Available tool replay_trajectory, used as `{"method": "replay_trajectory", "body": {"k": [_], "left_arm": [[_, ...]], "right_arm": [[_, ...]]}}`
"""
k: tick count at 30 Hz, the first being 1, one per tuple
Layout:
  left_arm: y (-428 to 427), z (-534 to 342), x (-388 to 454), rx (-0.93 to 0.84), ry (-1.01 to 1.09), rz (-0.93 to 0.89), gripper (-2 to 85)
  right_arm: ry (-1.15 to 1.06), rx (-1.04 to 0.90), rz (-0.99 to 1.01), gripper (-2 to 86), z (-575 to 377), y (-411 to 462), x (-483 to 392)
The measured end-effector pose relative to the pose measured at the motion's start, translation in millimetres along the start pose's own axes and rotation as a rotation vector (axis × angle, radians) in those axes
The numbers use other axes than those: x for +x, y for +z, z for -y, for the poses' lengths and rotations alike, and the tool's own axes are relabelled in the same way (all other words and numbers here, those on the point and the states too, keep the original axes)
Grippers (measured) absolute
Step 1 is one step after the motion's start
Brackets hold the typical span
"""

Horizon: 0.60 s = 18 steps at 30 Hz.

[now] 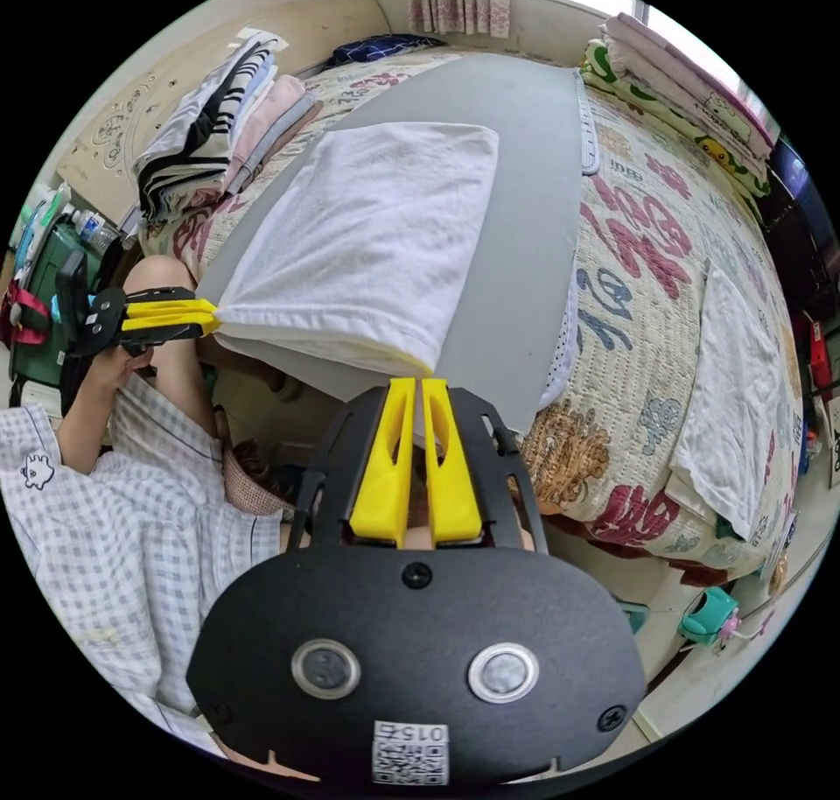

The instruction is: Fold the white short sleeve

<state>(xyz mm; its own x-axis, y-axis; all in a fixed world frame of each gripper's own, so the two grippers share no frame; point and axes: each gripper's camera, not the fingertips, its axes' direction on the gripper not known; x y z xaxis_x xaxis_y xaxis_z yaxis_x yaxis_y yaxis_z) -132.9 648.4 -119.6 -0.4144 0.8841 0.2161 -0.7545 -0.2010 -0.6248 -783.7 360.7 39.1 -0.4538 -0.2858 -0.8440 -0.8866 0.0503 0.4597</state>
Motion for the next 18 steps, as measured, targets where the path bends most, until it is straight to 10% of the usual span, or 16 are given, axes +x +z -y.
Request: {"method": "replay_trajectory", "body": {"k": [18], "left_arm": [[-11,-3,14,-0.027,-0.008,0.013,-0.5]], "right_arm": [[0.031,-0.054,-0.103,-0.2,-16,-25,-40]]}}
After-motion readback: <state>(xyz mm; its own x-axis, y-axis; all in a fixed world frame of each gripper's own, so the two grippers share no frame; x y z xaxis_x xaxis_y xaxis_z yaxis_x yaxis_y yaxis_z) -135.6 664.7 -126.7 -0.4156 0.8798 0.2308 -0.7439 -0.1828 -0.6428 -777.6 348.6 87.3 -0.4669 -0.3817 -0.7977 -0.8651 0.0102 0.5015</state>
